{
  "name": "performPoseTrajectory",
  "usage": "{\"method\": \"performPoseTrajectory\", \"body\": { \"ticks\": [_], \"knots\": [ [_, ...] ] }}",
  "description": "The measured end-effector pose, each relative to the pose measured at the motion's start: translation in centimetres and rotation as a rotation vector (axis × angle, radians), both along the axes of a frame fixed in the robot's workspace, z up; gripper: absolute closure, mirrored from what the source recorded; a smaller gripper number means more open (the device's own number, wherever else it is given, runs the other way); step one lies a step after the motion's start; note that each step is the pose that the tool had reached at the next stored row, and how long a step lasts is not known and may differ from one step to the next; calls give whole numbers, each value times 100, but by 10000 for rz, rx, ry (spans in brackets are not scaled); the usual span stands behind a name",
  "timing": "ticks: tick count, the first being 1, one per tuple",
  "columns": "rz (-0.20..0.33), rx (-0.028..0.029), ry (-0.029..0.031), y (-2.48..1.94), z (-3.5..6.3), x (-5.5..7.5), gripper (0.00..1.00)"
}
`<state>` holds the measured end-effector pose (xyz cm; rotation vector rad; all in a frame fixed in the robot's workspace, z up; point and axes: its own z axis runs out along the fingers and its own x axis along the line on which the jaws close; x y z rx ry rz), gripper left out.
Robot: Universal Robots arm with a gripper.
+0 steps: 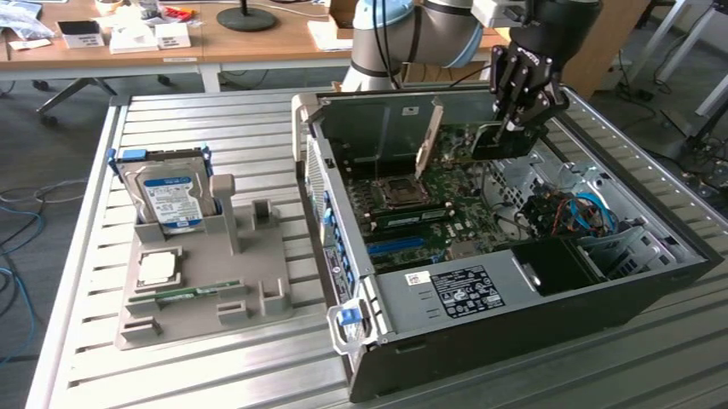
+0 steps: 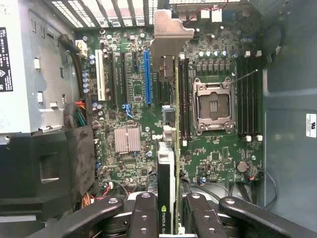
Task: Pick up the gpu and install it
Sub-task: 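Insert the gpu into the slot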
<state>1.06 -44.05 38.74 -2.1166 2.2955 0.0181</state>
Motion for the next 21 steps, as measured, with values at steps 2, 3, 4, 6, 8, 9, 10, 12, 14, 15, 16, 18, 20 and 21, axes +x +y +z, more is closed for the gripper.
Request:
{"method": "performPoseTrajectory", "body": {
  "ticks": [2, 3, 4, 6, 8, 9, 10, 12, 14, 15, 16, 18, 20, 21],
  "knots": [
    [0, 2, 0, 0, -12, 0, 73],
    [0, 0, 0, 0, -17, 0, 73],
    [1, 0, 0, 0, -21, 0, 73],
    [0, -2, 1, 0, -26, 0, 73],
    [0, 1, 0, 0, -32, 0, 73],
    [0, 2, -1, 0, -39, 0, 73],
    [0, 3, -1, -1, -48, 0, 73],
    [0, 0, 0, 0, -64, 0, 73],
    [0, -1, 0, 0, -66, 0, 73],
    [0, -2, 1, 0, -66, 0, 73],
    [0, 0, 0, -1, -67, 0, 73],
    [0, 0, 0, -1, -67, 0, 73],
    [0, 0, 0, -1, -67, 0, 73],
    [0, 0, 0, -1, -67, 0, 73]
  ]
}}
